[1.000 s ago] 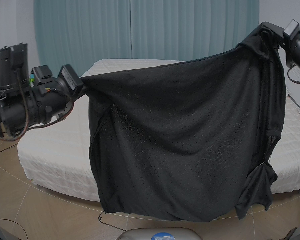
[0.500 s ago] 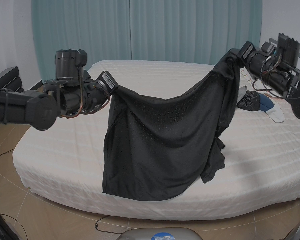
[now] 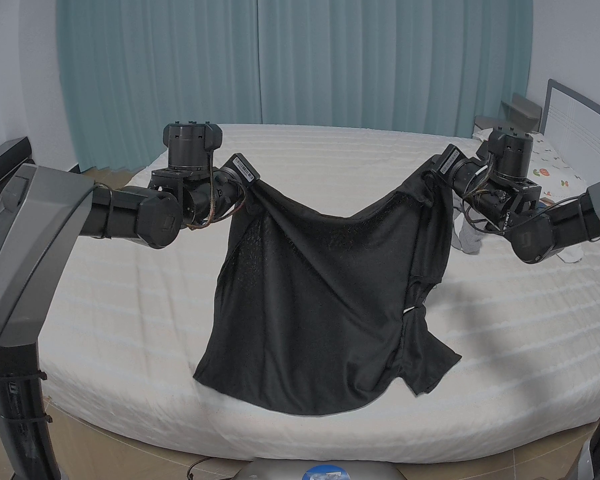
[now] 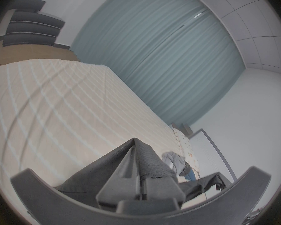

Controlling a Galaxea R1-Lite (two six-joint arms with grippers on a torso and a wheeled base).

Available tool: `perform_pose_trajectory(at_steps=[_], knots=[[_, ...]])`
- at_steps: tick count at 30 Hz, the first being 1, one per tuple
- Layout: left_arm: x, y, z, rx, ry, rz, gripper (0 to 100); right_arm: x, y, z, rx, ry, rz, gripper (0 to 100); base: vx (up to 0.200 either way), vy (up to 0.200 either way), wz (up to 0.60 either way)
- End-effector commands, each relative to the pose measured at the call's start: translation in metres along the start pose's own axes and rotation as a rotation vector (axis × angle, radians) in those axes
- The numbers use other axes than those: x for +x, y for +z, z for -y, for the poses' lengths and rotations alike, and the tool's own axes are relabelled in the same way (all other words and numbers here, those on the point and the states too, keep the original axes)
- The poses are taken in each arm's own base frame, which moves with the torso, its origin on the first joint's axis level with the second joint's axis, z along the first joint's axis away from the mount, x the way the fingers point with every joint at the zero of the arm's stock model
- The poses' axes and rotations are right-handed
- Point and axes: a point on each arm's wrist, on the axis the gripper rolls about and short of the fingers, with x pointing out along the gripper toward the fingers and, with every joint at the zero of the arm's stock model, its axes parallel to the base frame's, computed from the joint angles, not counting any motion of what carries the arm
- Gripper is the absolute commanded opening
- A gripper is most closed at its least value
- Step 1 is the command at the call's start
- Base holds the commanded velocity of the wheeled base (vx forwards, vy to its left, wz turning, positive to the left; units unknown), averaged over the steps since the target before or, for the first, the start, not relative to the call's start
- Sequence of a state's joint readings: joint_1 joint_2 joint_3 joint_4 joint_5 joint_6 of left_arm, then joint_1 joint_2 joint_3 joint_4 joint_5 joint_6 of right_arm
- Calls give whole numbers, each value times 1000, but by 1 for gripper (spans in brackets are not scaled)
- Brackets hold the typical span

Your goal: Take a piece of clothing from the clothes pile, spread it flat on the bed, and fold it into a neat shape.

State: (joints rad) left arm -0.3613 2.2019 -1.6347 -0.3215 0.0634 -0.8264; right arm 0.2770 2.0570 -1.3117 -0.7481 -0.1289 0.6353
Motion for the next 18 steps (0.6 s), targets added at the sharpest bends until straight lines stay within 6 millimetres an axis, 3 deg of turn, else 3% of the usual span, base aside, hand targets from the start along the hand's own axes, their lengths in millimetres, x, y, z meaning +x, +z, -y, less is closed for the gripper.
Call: perform_pose_trajectory(at_steps=[1,10,18], knots=[[23,-4,-17,-4,52,41,0,19,-15,19,-3,-43,-6,0,0,0,0],[21,1,-25,16,84,48,0,11,3,9,2,-18,36,0,0,0,0],[32,-5,-34,34,94,40,0,29,-26,20,-24,-43,-19,0,0,0,0]])
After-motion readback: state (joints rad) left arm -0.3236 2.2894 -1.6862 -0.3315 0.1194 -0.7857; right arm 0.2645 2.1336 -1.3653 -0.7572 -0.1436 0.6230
